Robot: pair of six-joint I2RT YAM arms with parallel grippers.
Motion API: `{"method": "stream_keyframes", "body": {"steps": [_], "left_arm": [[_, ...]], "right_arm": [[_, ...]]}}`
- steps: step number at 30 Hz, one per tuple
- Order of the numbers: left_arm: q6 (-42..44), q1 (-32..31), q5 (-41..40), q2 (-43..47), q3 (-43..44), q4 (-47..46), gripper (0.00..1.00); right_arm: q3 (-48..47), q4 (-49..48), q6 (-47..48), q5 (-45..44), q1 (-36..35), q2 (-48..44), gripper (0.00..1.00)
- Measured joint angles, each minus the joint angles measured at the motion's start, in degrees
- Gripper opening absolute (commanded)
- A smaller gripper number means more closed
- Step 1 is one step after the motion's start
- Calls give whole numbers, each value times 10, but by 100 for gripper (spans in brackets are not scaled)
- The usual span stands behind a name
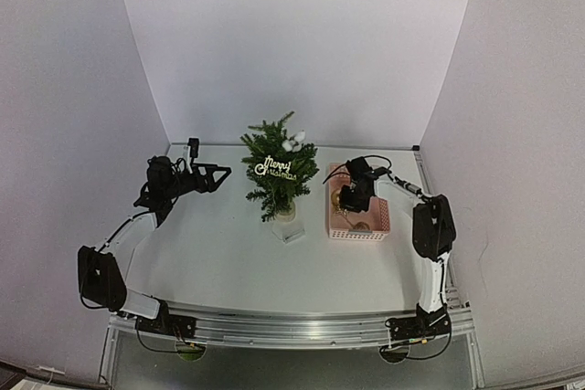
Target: Decorate the small christmas tree
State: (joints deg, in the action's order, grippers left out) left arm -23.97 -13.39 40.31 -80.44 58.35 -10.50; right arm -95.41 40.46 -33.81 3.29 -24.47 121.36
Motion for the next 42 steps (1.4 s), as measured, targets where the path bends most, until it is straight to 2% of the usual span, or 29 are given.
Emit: {"method": "stream_keyframes", "body": {"steps": [9, 14, 24, 30, 42], "left_arm": [[-1, 0, 0, -1, 0, 0, 99], [-1, 0, 0, -5, 0, 0, 100], [-1, 0, 0, -6, 1, 0, 99], [-1, 0, 1, -6, 2, 0, 100], [0, 0, 2, -6, 2, 0, 100]], "right_arm": [[-36, -1, 18, -20, 0, 37, 17], [-44, 0, 27, -34, 0, 42, 8], [-46, 0, 32, -40, 5, 44, 6], [-46, 1, 38, -41, 7, 47, 0], [-46, 4, 52, -56, 11, 48, 0]]}}
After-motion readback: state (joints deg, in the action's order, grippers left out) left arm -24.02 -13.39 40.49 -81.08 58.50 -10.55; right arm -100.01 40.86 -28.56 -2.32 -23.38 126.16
